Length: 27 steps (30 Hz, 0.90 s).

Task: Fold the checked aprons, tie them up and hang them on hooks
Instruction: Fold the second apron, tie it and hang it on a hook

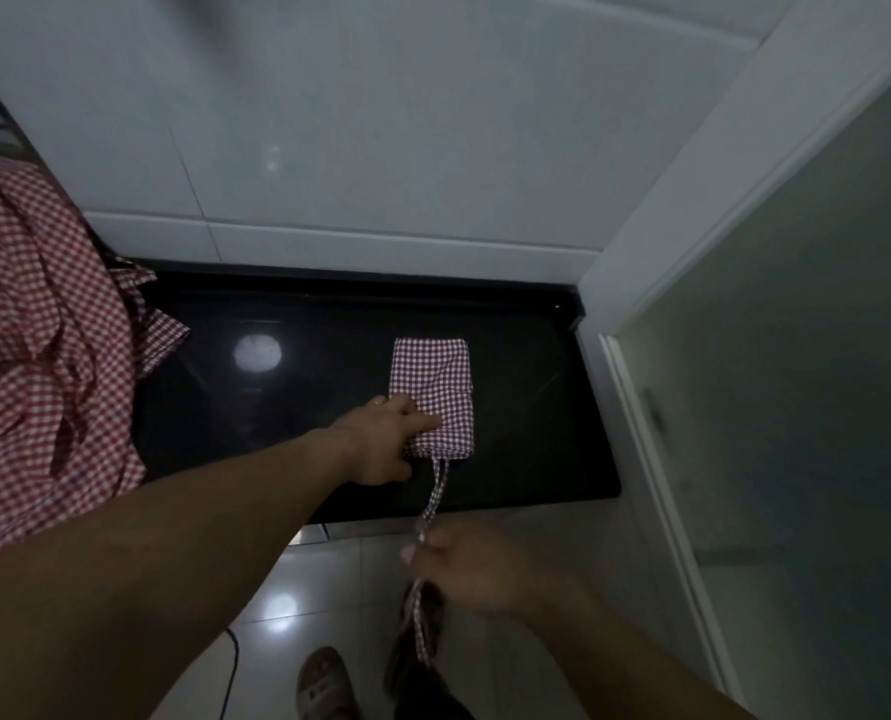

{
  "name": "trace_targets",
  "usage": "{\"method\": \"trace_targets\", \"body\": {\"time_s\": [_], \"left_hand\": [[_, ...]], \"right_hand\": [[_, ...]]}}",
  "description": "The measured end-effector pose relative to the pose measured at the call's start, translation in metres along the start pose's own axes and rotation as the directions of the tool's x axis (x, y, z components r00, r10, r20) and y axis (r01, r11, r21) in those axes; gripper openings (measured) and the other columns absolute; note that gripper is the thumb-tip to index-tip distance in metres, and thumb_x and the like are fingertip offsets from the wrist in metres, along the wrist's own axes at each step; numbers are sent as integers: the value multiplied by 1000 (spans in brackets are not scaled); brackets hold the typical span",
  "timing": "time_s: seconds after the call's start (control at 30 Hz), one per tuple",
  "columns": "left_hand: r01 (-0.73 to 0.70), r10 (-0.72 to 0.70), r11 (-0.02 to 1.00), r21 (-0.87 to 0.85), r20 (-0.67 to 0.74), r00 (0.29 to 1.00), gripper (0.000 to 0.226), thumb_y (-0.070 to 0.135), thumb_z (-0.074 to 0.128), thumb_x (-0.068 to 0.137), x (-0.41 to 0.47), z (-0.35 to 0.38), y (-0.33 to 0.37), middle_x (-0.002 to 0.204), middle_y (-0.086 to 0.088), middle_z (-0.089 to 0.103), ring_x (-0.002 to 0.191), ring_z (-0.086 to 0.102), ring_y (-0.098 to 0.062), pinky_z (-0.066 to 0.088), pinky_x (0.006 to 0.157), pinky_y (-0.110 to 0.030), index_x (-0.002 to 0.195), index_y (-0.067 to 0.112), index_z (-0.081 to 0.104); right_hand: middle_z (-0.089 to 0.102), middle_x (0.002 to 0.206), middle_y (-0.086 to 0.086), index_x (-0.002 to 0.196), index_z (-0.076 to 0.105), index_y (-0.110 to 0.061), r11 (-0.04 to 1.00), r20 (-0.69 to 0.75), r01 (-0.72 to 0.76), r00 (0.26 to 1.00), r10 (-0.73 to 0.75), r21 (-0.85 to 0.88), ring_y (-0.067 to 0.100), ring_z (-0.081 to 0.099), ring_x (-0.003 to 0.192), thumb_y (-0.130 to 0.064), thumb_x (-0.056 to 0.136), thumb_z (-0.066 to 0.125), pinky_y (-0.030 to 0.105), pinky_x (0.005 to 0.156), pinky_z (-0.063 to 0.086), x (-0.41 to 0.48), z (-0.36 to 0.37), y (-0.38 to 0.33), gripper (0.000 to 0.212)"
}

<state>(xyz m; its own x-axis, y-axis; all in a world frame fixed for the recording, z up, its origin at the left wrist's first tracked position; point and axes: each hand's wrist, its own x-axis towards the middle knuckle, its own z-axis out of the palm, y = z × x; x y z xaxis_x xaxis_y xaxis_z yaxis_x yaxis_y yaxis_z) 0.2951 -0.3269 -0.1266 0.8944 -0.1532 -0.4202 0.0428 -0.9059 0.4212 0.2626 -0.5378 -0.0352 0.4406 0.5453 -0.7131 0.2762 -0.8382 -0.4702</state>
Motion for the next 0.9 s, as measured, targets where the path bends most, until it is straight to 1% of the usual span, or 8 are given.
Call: {"method": "trace_targets", "body": {"time_s": [0.07,0.17,0.27,0.33,0.5,0.6,0.73,0.9], "left_hand": [[5,-4,1000,26,-20,1000,84,46,71,90,-2,4,2,150,2,33,133,38,-25,39,113,-40,160,45,26],[17,-15,999,48,-55,998,78,54,69,90,-3,7,7,150,2,36,133,39,-25,41,112,-43,158,45,31],[24,-21,998,58,-56,998,71,55,69,89,-5,5,13,146,3,39,128,41,-23,43,107,-42,152,45,39],[22,-18,997,76,-45,999,70,55,69,89,-7,2,15,146,2,38,129,41,-24,42,107,-43,152,45,39],[46,-45,998,48,-26,999,69,64,66,88,-5,-5,16,142,3,39,132,39,-24,36,110,-50,150,45,43],[91,-93,995,-48,-46,995,64,76,60,85,0,-3,16,135,6,42,132,39,-24,33,111,-55,141,47,51],[157,-187,961,-226,-118,975,49,81,42,92,10,2,16,116,13,45,120,42,-21,32,106,-53,119,48,67],[259,-359,893,-367,-236,903,48,77,42,94,17,22,26,111,18,47,112,40,-15,30,92,-42,103,39,70]], "right_hand": [[62,74,-1,76,63,-16,997,-172,28,984,-40,-74,10,56,71,-45,106,46,22,69,43,8,-15,0,45],[57,65,-4,65,59,-21,996,-237,91,968,-88,1,6,51,61,-32,106,51,22,62,41,8,-49,-11,43],[70,67,10,77,69,-6,953,-301,166,950,-85,255,18,65,61,-32,105,55,30,65,51,5,-74,-20,41],[66,61,11,82,66,-4,899,-317,204,945,-77,389,24,63,53,-34,105,55,33,59,52,7,-87,-25,40],[38,52,-1,82,62,-11,723,-335,290,938,-86,627,12,33,42,-31,105,54,22,41,27,25,-139,-40,32],[40,49,-5,87,66,-10,773,-366,245,930,-17,586,8,34,40,-33,106,54,22,39,26,52,-164,-39,32],[53,62,-1,90,73,-12,868,-400,208,916,-12,450,10,43,51,-34,104,58,23,45,33,105,-195,-31,30],[72,75,2,94,72,-10,904,-270,101,963,16,416,11,52,56,-31,103,59,23,47,38,182,-217,-22,26]]}}
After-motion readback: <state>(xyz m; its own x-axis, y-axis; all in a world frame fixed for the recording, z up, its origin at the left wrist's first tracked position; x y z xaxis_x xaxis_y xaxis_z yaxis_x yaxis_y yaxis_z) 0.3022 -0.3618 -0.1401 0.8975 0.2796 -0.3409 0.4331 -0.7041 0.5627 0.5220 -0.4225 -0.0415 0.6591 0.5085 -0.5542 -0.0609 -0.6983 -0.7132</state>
